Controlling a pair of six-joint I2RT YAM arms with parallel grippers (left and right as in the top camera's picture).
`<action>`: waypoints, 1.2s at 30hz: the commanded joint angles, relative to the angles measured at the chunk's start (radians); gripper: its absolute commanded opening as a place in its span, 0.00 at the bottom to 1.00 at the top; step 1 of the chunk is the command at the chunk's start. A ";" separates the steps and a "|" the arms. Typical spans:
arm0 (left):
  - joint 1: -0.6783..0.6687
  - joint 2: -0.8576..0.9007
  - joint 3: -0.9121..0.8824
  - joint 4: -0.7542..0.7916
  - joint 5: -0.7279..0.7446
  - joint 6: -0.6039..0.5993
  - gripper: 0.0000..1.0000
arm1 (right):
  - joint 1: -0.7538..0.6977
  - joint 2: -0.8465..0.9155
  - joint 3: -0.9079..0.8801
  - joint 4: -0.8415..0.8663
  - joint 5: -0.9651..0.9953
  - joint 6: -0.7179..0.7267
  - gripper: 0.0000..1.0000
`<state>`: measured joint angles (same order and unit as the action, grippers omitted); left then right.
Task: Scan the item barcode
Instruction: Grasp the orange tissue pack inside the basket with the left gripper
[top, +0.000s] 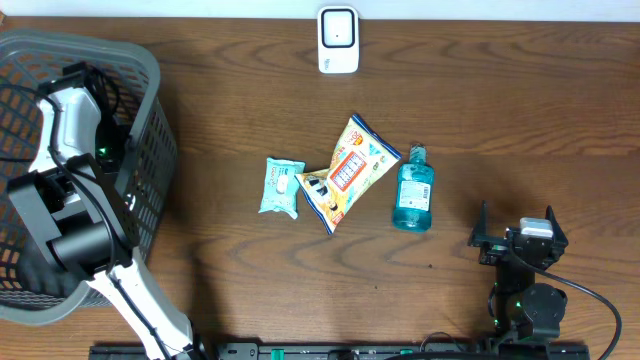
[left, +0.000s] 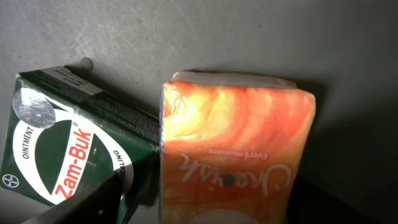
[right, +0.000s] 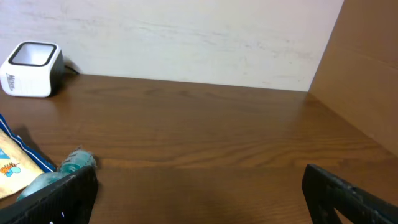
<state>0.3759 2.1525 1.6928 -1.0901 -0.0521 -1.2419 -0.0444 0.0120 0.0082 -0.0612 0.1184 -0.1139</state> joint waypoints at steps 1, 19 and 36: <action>0.007 0.050 -0.016 0.028 0.066 0.014 0.80 | -0.001 -0.006 -0.003 -0.002 -0.006 -0.007 0.99; 0.006 -0.104 -0.001 0.060 0.048 -0.027 0.97 | -0.001 -0.006 -0.003 -0.002 -0.006 -0.007 0.99; 0.006 0.070 -0.006 0.128 0.092 -0.026 0.97 | -0.001 -0.006 -0.003 -0.002 -0.005 -0.007 0.99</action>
<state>0.3870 2.1727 1.6955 -0.9668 0.0242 -1.2606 -0.0444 0.0120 0.0082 -0.0612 0.1184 -0.1139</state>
